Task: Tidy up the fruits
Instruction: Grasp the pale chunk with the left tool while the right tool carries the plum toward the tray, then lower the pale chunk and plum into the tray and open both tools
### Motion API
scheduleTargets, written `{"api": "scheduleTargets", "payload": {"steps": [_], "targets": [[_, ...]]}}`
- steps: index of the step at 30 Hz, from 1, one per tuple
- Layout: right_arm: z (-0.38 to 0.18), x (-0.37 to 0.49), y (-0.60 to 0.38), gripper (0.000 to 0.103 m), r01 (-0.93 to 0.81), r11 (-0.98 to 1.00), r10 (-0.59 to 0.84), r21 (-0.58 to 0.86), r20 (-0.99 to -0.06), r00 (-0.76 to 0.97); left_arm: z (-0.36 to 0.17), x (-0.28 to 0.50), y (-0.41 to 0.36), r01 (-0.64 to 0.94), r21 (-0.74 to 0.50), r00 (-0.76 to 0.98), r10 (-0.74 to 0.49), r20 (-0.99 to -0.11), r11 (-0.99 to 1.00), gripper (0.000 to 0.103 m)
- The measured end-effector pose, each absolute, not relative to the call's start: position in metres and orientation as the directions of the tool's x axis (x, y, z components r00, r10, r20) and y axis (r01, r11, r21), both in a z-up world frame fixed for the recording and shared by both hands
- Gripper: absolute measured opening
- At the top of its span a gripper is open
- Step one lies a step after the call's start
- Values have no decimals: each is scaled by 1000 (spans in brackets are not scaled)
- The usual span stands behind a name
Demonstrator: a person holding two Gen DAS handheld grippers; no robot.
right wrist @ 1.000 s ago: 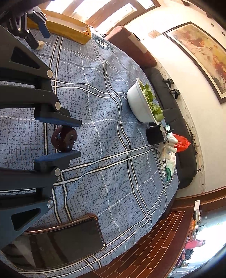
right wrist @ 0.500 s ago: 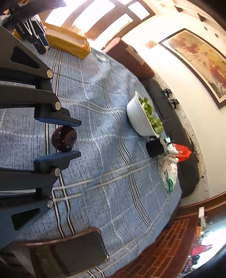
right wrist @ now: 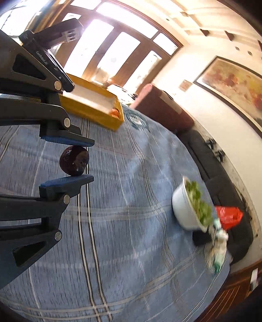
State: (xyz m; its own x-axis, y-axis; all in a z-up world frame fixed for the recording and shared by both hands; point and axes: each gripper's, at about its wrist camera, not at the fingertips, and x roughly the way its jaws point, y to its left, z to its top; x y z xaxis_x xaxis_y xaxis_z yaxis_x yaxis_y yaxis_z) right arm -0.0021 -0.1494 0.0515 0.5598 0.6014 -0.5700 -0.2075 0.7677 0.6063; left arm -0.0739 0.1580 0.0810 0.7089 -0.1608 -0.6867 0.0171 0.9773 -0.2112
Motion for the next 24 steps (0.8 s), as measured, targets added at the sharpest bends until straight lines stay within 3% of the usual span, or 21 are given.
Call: {"api": "scheduleTargets", "payload": {"steps": [13,24], "targets": [[63,7,38,32,-433,730,679,529,-631,375,90,-60,284,-214,-153,693,39,-720,965,30],[25,18,138,32,-510,745,619,430,-730,288,56,-35,325,-270,-176,622,32,-782,947,30]]}}
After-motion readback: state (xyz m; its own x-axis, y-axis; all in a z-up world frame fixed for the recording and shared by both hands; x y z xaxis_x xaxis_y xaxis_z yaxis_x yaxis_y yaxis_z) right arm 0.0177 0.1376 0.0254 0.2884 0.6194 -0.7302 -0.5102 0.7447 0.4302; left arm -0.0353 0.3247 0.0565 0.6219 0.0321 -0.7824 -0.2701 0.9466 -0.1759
